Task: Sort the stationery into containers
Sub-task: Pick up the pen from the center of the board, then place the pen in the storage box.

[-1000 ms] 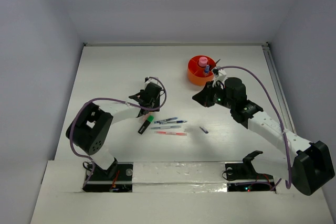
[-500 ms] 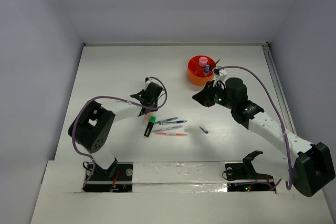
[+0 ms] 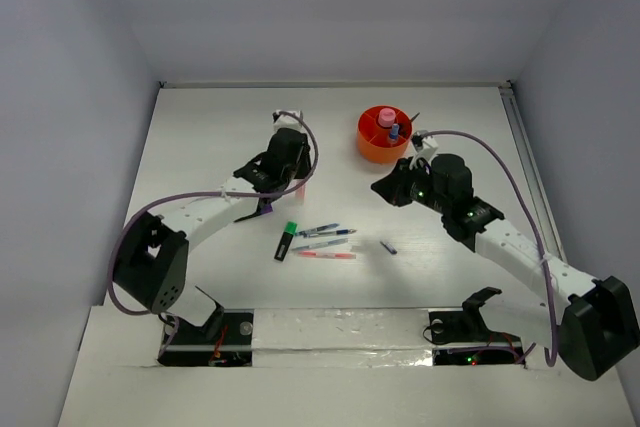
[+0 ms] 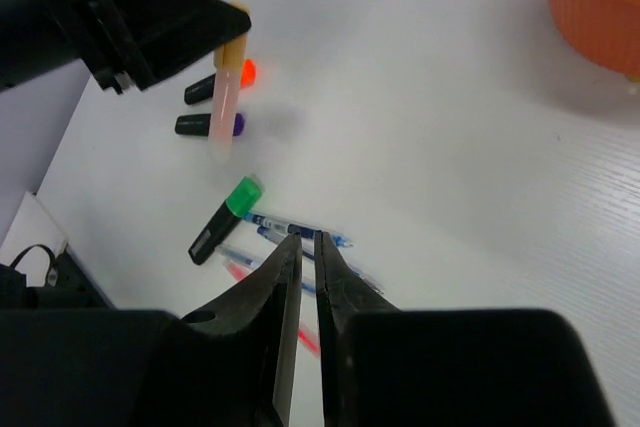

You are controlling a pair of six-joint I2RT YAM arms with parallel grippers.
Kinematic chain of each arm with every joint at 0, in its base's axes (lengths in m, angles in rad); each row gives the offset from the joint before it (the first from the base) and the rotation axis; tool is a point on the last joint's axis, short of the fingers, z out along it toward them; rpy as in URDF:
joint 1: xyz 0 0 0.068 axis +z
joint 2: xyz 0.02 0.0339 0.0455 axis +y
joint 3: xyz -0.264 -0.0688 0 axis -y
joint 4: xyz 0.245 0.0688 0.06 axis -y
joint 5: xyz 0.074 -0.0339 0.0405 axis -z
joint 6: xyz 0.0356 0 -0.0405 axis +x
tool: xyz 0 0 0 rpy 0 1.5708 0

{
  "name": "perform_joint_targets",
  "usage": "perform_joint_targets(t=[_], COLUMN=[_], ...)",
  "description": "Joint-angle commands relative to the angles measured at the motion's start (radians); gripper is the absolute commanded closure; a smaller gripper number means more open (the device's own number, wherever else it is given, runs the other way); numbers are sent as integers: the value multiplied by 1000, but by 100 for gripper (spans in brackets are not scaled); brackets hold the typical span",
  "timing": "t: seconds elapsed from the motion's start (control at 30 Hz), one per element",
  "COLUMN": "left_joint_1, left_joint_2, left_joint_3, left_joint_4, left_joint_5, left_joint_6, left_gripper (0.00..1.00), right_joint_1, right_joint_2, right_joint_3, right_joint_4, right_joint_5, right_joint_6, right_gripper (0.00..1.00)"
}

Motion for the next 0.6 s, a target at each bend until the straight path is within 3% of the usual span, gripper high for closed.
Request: perform_joint_targets(t=[0.0,0.33,0.57], left_joint_1=[5,5,-4], left_joint_2=[-19,312,489], left_joint_3=[80,376,555], left_joint_4=[230,538,647], left_joint_5=[96,128,99], left_joint_6=[-50,-113,-95], left_gripper=[100,100,100], right_joint_1=[10,10,10], right_joint_2=[-53,-208,-200], right_joint_3=[-13,-107,-118], right_joint_4=[72,111,131], right_joint_5=[71,321,327], right_joint_6=[19,57,62], right_gripper=[84,84,84])
